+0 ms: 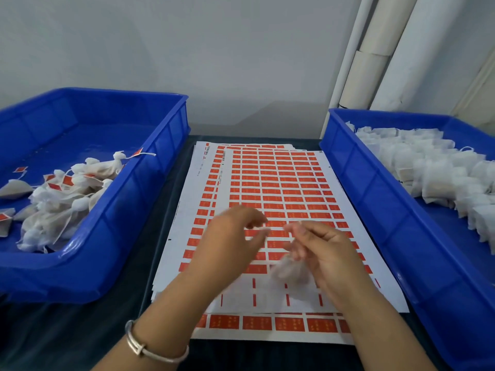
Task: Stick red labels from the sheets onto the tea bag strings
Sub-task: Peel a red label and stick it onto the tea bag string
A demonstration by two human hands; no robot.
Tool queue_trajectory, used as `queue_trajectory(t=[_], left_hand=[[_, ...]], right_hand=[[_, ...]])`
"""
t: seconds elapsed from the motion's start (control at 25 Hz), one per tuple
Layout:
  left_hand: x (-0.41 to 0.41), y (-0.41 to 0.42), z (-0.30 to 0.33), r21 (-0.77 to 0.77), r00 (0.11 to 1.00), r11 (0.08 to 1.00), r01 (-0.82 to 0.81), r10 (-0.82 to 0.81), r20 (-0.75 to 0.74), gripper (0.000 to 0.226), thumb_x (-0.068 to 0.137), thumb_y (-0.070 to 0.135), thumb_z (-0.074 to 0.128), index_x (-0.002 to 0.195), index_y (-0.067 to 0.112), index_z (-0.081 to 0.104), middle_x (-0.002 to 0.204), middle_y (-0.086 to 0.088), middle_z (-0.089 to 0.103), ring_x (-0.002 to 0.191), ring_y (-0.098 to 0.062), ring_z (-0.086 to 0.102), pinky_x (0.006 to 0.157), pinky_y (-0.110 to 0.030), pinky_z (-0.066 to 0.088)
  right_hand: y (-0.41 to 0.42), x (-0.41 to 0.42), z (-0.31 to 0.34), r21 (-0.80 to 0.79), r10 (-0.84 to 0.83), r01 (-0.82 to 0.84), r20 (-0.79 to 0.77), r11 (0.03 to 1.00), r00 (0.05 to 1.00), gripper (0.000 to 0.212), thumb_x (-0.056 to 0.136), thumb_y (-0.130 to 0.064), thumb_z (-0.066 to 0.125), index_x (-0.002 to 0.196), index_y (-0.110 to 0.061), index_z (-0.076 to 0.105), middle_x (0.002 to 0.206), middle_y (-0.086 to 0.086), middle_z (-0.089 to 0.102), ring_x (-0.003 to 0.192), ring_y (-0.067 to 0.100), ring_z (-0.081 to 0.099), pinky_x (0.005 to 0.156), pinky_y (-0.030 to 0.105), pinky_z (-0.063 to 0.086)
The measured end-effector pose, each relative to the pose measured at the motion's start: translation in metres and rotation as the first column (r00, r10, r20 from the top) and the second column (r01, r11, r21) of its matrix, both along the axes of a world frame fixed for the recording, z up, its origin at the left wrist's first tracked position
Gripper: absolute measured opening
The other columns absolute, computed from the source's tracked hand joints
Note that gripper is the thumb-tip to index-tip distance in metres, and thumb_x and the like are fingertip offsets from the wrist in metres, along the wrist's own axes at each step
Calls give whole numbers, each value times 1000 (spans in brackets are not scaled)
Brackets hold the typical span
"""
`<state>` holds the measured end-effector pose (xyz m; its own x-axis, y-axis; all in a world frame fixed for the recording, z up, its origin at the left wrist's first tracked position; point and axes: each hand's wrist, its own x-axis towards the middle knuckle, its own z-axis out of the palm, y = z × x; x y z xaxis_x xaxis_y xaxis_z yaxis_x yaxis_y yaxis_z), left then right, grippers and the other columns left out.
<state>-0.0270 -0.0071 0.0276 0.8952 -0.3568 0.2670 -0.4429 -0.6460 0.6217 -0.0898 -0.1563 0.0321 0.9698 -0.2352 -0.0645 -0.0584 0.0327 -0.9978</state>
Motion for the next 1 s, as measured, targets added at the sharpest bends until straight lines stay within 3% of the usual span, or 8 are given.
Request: queue_trajectory(t=[0.08, 0.12, 0.24, 0.44, 0.6, 0.76, 0.88, 1.0], left_hand=[[-10, -15, -25, 263, 975, 950, 172, -125, -186, 60, 78, 62, 59, 132, 43, 40, 142, 18, 39, 123, -6, 42, 104, -34, 34], [-13, -20, -37, 401, 951, 875, 272, -181, -252, 77, 74, 72, 52, 140, 45, 24, 153, 15, 19, 139, -15, 22, 112, -46, 16], [-3, -16, -61, 598, 947, 736, 319, -215, -240, 100, 61, 91, 31, 143, 47, -7, 155, 15, -16, 141, -20, -22, 99, -57, -23], [27, 17, -58, 667, 964, 697, 261, -150, -221, 105, 54, 95, 24, 141, 50, -12, 153, 16, -21, 139, -19, -27, 102, -61, -19], [12, 29, -57, 662, 941, 670, 336, -204, -271, 115, 41, 102, 28, 130, 58, -29, 129, 29, -48, 123, -17, -46, 88, -57, -33], [10, 34, -62, 661, 934, 659, 357, -233, -272, 110, 43, 102, 29, 124, 62, -32, 132, 28, -42, 124, -15, -43, 93, -55, -32], [26, 37, -59, 675, 940, 655, 340, -207, -273, 114, 47, 99, 34, 137, 55, -20, 139, 26, -33, 130, -15, -36, 99, -55, -27], [40, 36, -58, 679, 935, 644, 352, -212, -284, 114, 47, 98, 34, 139, 54, -15, 150, 22, -25, 137, -18, -30, 101, -56, -25]], right_hand=[[-16, -7, 1, 114, -95, 94, 3, 989, 995, 23, 68, -40, 62, 83, -28, 76, 47, -3, 47, 46, 8, 47, 60, 25, 49], [-25, -10, 1, 144, -131, 127, 16, 981, 991, 25, 69, -39, 62, 84, -25, 76, 46, -4, 44, 44, 7, 42, 53, 21, 46], [-50, -15, 2, 193, -232, 220, 43, 956, 972, 25, 72, -34, 63, 84, -16, 76, 44, -3, 37, 40, 6, 32, 43, 16, 38], [-76, -16, -4, 101, -343, 344, -28, 933, 939, 15, 84, -23, 62, 82, -17, 76, 42, -3, 37, 37, 6, 30, 36, 17, 32], [-80, -5, -9, -186, -395, 371, -120, 910, 911, 17, 90, -22, 60, 78, -20, 72, 39, -9, 46, 33, 3, 40, 36, 18, 32], [-85, 16, -20, -574, -325, 68, -357, 816, 876, 24, 91, -28, 59, 73, -14, 68, 65, -6, 67, 63, 9, 62, 53, 26, 45], [-91, 31, -28, -586, -265, -100, -504, 804, 822, 21, 87, -31, 64, 78, -13, 69, 75, -4, 71, 70, 11, 66, 55, 25, 44], [-94, 40, -31, -608, -311, -50, -473, 792, 824, 18, 84, -29, 69, 79, -12, 67, 77, -3, 68, 70, 11, 64, 52, 24, 42]])
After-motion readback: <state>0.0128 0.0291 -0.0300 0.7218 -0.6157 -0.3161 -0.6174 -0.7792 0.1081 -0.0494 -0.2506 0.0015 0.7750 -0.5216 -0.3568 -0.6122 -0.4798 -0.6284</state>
